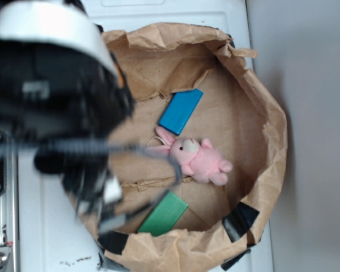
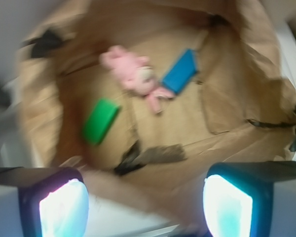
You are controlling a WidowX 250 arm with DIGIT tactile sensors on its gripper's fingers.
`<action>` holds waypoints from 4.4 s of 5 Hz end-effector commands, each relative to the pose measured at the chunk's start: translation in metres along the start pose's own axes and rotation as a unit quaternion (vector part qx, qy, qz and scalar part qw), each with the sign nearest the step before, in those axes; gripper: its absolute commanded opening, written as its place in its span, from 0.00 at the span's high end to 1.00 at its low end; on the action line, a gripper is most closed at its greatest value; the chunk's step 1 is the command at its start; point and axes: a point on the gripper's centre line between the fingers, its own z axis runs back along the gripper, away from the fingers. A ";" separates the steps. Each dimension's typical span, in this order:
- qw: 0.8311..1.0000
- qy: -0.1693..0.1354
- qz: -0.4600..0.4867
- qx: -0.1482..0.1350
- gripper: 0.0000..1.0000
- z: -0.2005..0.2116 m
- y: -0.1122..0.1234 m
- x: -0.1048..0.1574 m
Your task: Grab the blue block.
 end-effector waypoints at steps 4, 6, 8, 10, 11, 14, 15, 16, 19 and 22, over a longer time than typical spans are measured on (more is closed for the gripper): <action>0.997 -0.063 0.049 0.001 0.00 -0.044 -0.027 0.056; 0.996 -0.058 0.058 0.017 0.00 -0.081 -0.020 0.070; 0.989 -0.018 0.144 0.011 0.00 -0.090 -0.008 0.077; 0.986 0.006 0.163 0.039 0.00 -0.118 -0.009 0.077; 0.990 0.010 0.138 0.015 0.00 -0.139 -0.003 0.084; 0.995 0.003 0.098 0.011 0.00 -0.142 0.006 0.062; 0.996 0.012 0.090 -0.005 0.00 -0.128 0.009 0.054; 0.993 0.023 0.111 -0.023 0.00 -0.111 0.007 0.056; 0.983 -0.035 0.177 -0.030 0.00 -0.114 0.002 0.057; 0.979 -0.042 0.197 -0.024 0.00 -0.113 0.005 0.062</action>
